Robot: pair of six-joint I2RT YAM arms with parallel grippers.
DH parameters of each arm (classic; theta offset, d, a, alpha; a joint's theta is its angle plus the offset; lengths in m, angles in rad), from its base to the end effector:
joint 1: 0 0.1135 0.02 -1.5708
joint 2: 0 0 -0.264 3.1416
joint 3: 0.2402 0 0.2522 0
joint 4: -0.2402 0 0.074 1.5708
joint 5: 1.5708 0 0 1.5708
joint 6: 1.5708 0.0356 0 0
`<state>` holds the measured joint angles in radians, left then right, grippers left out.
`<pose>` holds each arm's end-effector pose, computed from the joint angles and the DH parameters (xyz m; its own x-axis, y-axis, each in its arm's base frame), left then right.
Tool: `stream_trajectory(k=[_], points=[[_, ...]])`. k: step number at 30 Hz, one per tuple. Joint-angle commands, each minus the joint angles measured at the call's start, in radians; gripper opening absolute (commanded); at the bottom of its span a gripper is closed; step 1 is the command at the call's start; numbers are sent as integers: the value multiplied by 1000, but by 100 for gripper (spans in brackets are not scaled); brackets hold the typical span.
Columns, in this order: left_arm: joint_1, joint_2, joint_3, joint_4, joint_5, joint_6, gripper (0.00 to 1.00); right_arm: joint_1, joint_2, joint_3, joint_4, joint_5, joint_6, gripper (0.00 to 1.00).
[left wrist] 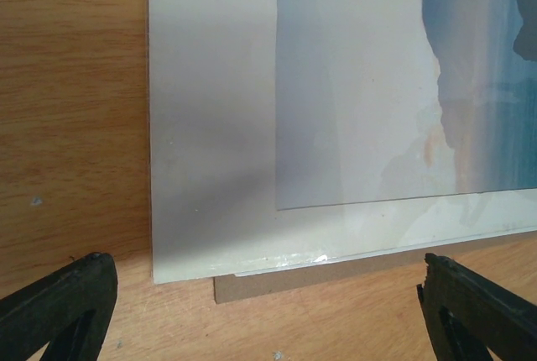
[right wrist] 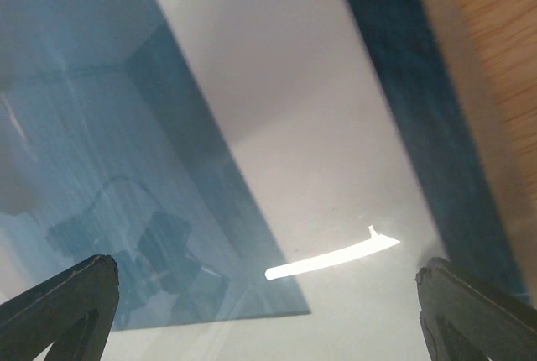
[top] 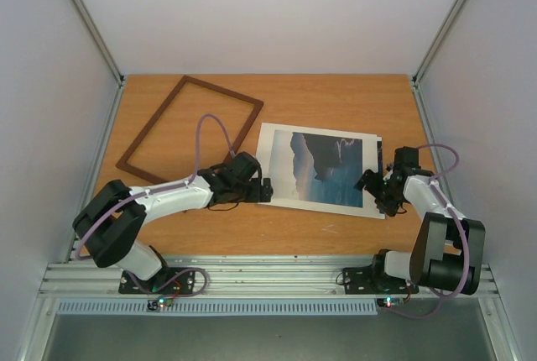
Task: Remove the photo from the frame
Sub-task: Remove the photo frame item from the photo frame.
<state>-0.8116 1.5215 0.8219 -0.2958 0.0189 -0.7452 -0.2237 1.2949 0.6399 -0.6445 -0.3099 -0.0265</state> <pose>0.2010 -0.2128 0.1734 -0.9210 -0.0143 -0.3892 0.1466 0.9130 -0.3807 0.2050 -0.0355 0.1619 -0.9426 0.1886 -0.2757 0.1067 0.9521 0.2866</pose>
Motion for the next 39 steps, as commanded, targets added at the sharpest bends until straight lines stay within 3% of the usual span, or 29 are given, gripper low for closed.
stream_trajectory(k=[1,7,13,23,29,39], points=[[5,15,38,3,-15,41,98,39,-25,19,-37,-57,16,97],[4,11,48,-19,-16,72,98,71,-34,46,-56,-89,25,97],[-5,-19,34,-41,-7,74,98,72,-81,114,-202,144,11,98],[-75,12,4,27,120,32,98,60,-22,134,-240,229,18,99],[-112,74,17,44,148,18,98,-18,13,96,-181,167,20,99],[-130,180,43,60,177,-9,97,-23,71,87,-144,115,-6,98]])
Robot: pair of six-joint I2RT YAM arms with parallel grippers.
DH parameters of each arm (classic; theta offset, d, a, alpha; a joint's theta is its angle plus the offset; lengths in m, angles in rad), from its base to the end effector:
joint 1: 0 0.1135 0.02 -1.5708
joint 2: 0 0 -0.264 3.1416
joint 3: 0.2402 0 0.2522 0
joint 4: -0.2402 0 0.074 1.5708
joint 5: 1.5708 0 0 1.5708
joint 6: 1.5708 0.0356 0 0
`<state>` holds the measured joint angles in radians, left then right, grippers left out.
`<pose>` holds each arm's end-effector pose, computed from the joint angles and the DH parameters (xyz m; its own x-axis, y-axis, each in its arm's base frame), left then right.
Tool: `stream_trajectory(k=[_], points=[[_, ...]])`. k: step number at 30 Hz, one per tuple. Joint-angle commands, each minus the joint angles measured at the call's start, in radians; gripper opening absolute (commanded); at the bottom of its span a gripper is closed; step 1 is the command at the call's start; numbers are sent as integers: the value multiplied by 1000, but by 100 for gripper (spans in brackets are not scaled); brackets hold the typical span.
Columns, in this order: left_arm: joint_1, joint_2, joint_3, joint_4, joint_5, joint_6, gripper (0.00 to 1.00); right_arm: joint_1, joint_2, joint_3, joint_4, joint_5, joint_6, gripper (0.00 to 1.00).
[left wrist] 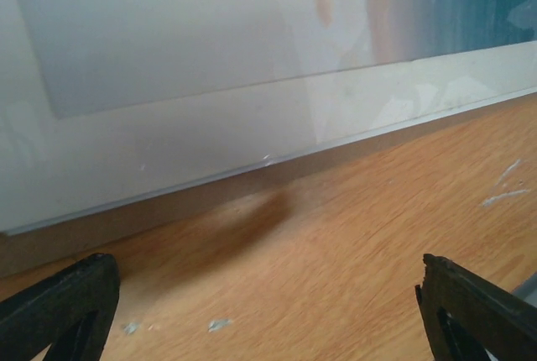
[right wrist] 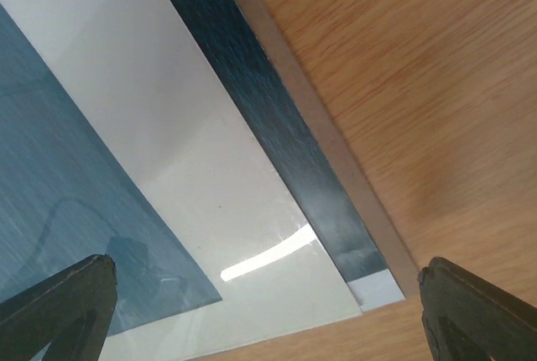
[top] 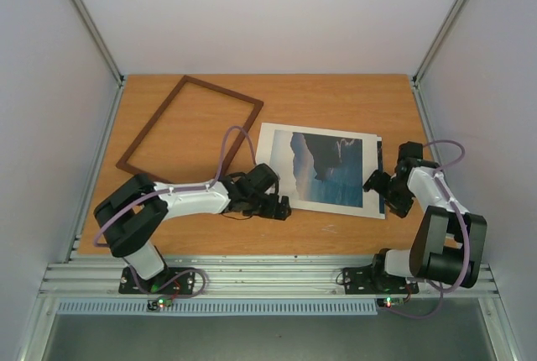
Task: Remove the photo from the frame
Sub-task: Remove the photo frame item from the photo frame.
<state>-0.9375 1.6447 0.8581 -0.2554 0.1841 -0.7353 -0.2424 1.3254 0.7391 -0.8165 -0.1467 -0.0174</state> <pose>0.1782 -0.2537 0.1516 -0.9472 0.1758 -0.2681 0.2855 0.8431 -0.4556 0.2064 -0.0457 0.1764 -0.9607 0.2198 -0.1697 0.1971 0.9702 0.1412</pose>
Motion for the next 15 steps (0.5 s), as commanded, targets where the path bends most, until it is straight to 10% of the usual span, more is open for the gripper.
stream_trajectory(k=[1,15], points=[[-4,58,6,16,1,-19,97,-5,50,-14,35,-65,-18,98],[132,86,23,-52,-119,44,97,63,93,-19,71,-224,-52,99]])
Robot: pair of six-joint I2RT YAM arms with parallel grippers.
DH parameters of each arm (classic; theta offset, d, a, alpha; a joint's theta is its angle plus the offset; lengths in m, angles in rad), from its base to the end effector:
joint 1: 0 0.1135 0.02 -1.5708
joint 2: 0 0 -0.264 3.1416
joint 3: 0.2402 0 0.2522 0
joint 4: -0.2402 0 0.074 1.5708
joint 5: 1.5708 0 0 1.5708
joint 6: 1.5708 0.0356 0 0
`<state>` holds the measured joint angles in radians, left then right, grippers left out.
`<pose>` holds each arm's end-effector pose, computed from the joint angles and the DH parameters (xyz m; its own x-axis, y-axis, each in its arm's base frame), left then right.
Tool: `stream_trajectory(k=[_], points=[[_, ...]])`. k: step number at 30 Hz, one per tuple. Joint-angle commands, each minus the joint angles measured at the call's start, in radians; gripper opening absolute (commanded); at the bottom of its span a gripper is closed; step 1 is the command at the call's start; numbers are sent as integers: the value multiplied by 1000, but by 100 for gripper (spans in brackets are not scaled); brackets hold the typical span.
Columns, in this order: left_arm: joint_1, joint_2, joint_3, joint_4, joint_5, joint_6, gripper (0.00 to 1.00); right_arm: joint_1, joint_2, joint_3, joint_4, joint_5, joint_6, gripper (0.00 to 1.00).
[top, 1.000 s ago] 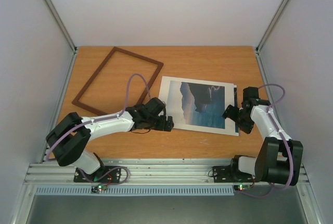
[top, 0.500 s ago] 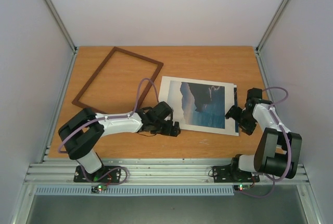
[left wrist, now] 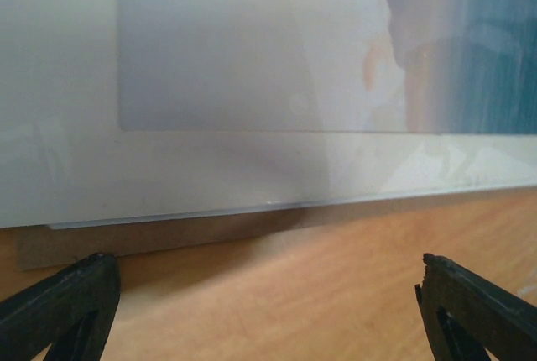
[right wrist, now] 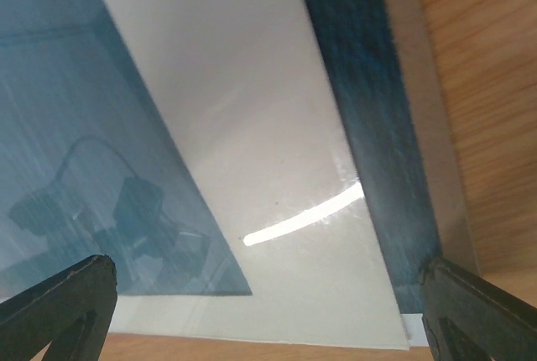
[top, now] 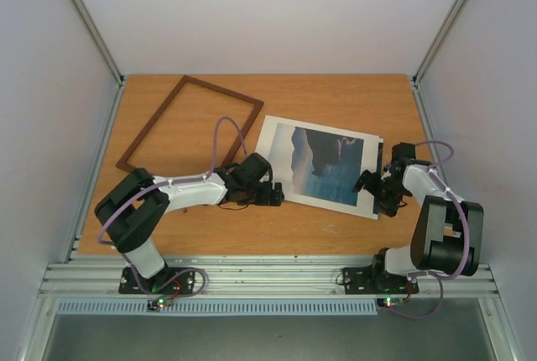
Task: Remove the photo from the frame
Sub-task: Remove the photo frame item from the photo frame.
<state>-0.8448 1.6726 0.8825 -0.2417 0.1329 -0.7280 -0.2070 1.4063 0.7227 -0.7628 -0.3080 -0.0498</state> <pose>0.2075 -0.2409 0.1505 -0.9486 0.0751 -0.3075 0.2080 0.8803 -0.4264 0.2155 -0.0342 0.1586 -0.9778 0.1569 -0.1389 0.1105 0.9493 0.2943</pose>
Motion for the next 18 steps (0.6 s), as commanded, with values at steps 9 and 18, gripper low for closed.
stream_trajectory(k=[9,18], points=[[87,130,71,-59,-92,73,97,47,-64,23,-39,4,-23,99],[130,200,172,-93,-129,123,97,120,-109,-23,-26,52,46,99]])
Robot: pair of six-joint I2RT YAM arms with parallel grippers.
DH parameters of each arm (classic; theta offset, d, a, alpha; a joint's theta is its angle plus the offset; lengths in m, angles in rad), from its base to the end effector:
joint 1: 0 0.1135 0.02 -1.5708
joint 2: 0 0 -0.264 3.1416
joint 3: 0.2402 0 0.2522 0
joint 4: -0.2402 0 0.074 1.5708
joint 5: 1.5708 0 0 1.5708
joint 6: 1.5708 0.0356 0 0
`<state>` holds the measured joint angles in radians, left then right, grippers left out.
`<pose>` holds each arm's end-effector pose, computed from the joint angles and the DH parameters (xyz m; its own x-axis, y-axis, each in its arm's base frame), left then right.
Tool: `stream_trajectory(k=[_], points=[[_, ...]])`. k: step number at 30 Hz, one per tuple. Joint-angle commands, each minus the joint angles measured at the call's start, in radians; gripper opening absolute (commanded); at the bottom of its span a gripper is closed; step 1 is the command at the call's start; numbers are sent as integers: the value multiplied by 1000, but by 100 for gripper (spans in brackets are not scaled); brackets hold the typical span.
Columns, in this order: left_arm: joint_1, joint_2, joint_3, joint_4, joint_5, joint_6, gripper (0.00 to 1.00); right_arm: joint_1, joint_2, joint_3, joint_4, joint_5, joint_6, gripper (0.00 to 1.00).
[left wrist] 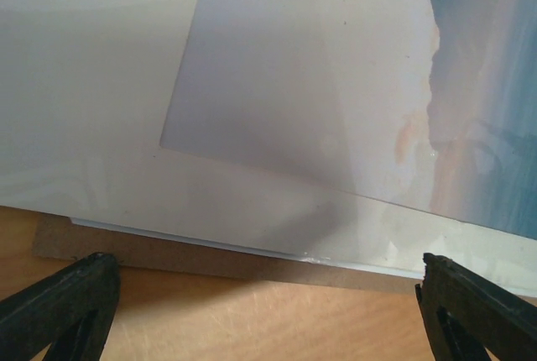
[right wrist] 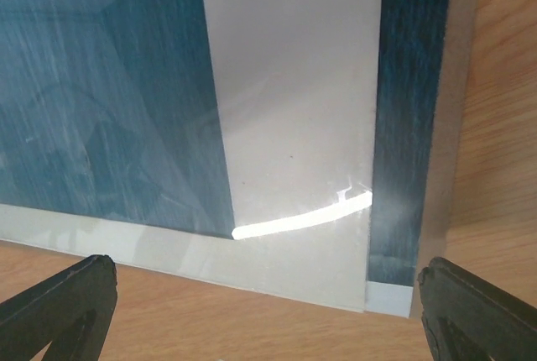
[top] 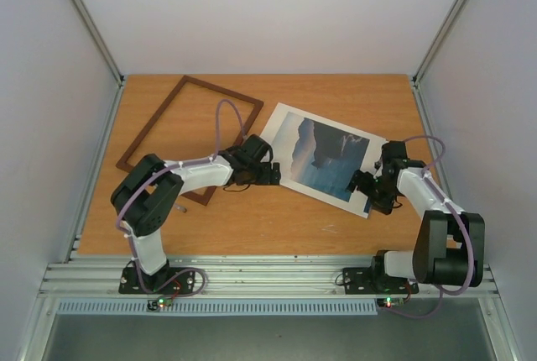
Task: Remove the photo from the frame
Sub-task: Remove the photo frame item from the photo frame.
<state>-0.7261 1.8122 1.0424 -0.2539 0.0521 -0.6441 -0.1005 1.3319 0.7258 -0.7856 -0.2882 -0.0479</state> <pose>0.2663 -0.2389 0.1489 -0.9210 0.0158 -0.3893 0.1629 0.9232 -0.3479 0.2122 -0.0112 0.1734 -0.9801 0.0527 -0.1913 -0.0011 0.9626 0.2708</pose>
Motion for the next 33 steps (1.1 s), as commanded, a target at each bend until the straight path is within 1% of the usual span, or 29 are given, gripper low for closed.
stream_trajectory(k=[1,3,9,12,16,20,28,33], points=[[11,62,18,-78,-49,43,97,13,-43,-34,-1,37,46,99],[14,70,35,-78,-76,54,97,13,-59,-48,2,38,81,98],[18,60,59,-82,-73,83,97,22,-76,-67,17,-24,93,98],[8,5,35,-72,-55,113,96,22,-85,-79,31,-47,100,99],[-35,-110,-8,-89,-110,144,97,22,-88,-95,58,-85,108,98],[-77,-178,-40,-93,-131,149,97,22,-72,-114,95,-110,115,98],[-147,-165,-49,-47,-117,136,97,22,-44,-160,161,-150,128,98],[-170,-160,-38,-25,-116,148,97,19,-41,-204,248,-224,152,99]])
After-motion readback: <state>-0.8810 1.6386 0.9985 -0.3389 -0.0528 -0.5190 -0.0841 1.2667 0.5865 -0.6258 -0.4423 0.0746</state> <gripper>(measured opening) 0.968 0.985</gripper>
